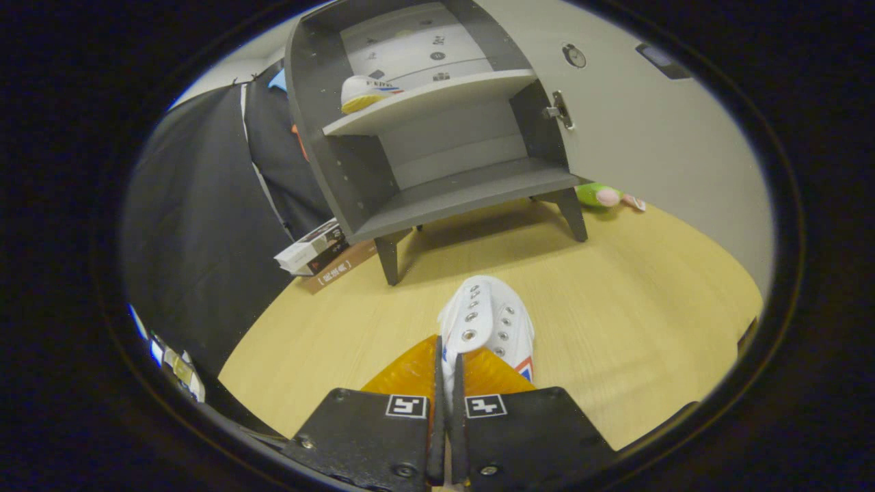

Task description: Open the shoe cabinet door, grab the shoes and put them into the shoe cabinet, then close the shoe cabinet door.

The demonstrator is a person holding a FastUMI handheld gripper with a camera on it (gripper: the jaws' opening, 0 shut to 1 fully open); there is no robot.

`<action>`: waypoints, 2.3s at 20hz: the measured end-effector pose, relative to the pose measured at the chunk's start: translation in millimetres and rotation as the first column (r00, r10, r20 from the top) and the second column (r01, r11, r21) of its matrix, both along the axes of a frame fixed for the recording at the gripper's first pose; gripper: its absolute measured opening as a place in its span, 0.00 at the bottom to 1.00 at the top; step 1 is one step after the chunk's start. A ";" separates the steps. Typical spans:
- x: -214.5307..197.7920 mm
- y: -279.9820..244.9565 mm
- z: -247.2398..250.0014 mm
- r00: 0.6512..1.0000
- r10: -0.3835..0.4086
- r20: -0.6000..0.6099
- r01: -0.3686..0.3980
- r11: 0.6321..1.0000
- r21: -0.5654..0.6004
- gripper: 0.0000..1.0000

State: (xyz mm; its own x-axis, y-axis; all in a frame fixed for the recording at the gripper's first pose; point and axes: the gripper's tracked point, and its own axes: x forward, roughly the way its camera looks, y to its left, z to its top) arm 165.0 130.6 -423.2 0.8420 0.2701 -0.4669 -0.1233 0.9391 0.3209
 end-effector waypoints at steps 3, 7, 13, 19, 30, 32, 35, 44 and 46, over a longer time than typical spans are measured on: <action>-4.6 -0.6 31.0 0.999 0.011 0.041 -0.010 0.999 -0.031 0.07; -12.0 -9.4 93.7 0.992 0.029 0.120 -0.021 0.997 -0.069 0.07; -22.0 -19.2 192.4 0.971 0.044 0.236 -0.013 0.991 -0.131 0.07; -16.2 -35.8 304.5 0.935 0.050 0.350 0.031 0.974 -0.222 0.07; 16.7 -35.6 479.6 0.881 0.054 0.469 0.128 0.929 -0.347 0.07; 30.9 -26.4 490.7 0.887 0.045 0.460 0.147 0.917 -0.371 0.07; 57.6 -14.0 496.8 0.899 0.039 0.436 0.147 0.912 -0.384 0.07; 180.1 -24.0 449.7 0.936 -0.029 0.350 0.173 0.905 -0.388 0.07; 208.0 -32.3 425.8 0.952 -0.029 0.304 0.157 0.901 -0.404 0.07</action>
